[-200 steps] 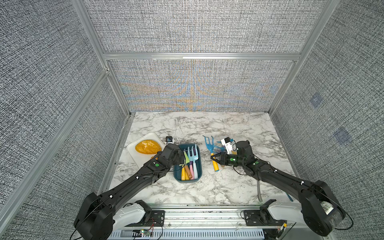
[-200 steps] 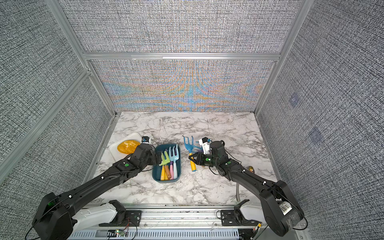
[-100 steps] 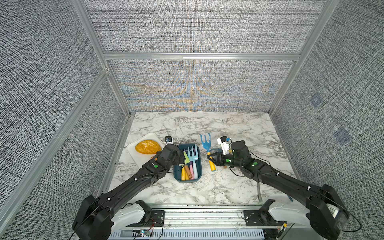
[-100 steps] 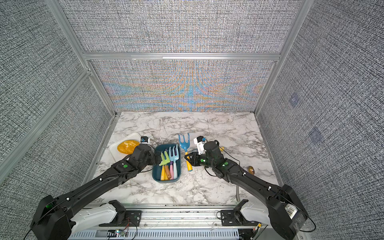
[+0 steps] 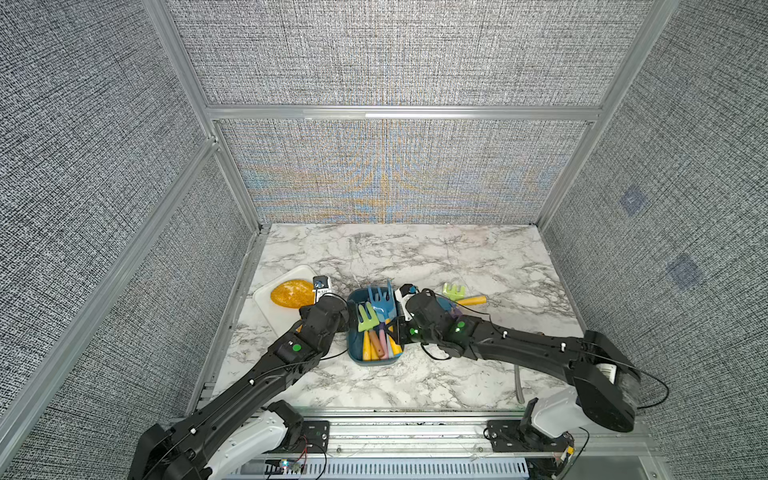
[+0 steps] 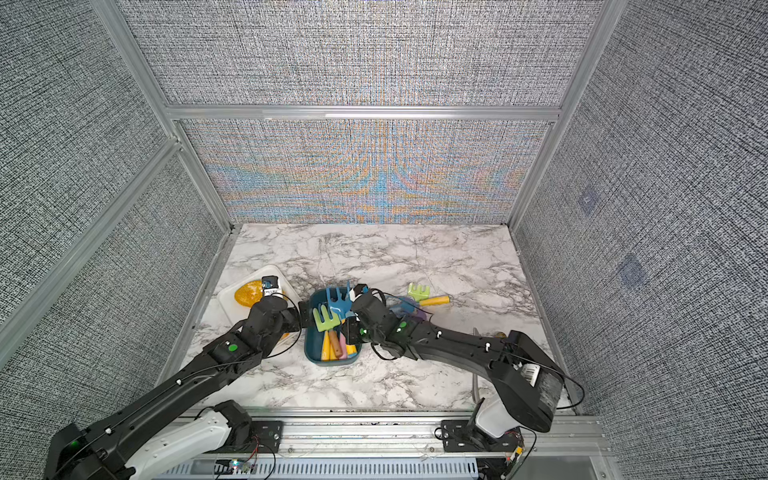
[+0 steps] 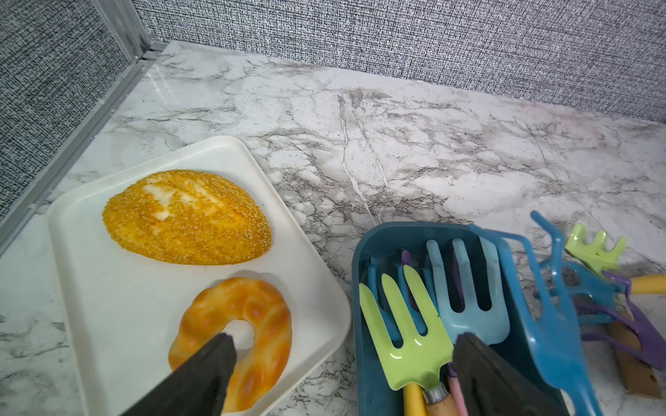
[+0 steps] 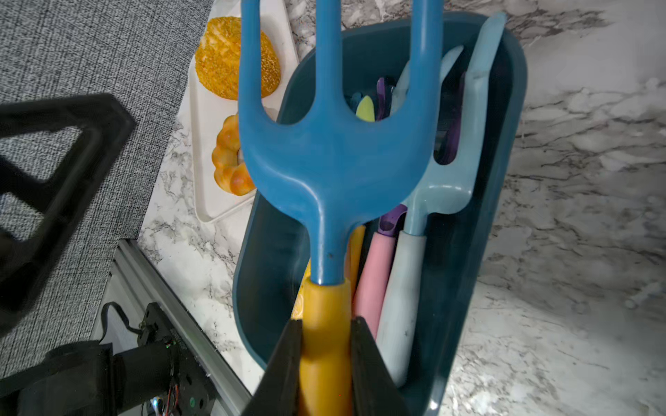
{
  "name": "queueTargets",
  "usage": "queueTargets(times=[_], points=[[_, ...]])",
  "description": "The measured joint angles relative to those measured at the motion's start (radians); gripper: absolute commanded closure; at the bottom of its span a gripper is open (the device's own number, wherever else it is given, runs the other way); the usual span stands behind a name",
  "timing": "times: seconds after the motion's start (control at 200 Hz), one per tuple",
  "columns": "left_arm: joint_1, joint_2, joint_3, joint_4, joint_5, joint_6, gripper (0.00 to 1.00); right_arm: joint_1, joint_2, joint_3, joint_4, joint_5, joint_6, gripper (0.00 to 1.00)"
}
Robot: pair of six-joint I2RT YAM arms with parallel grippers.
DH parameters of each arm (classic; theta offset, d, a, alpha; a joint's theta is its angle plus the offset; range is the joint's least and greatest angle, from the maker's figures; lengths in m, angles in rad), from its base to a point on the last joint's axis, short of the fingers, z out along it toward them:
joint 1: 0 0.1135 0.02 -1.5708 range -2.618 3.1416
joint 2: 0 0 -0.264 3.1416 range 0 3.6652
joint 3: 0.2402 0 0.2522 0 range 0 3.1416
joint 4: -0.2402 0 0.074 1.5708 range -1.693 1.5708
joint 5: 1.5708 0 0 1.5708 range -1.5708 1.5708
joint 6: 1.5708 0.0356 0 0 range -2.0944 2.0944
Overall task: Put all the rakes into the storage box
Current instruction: Place the rake in the storage box.
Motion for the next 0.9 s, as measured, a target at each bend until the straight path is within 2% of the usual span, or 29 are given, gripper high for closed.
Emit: queueTargets(times=[0.455, 0.546, 0.596, 0.711, 0.836, 0.901], points=[[0.000, -0.037, -0.006, -0.004, -0.022, -0.002, 0.01, 0.017, 0.195, 0.126, -0.012, 0.025, 0.016, 1.00], [0.000, -0.039, -0.006, -0.004, -0.022, -0.002, 0.01, 0.017, 0.221, 0.146, -0.021, 0.025, 0.008, 0.86], [0.000, -0.039, -0.006, -0.004, -0.022, -0.002, 0.01, 0.016, 0.232, 0.157, -0.029, 0.025, 0.002, 0.74], [0.000, -0.035, -0.006, -0.004, -0.022, -0.002, 0.01, 0.015, 0.235, 0.176, -0.051, 0.030, -0.012, 0.59], [0.000, -0.010, -0.003, -0.004, -0.013, -0.002, 0.01, 0.010, 0.211, 0.177, -0.068, 0.047, -0.026, 0.47], [0.000, 0.009, 0.003, -0.004, -0.009, -0.001, 0.01, 0.005, 0.195, 0.176, -0.078, 0.052, -0.032, 0.45]])
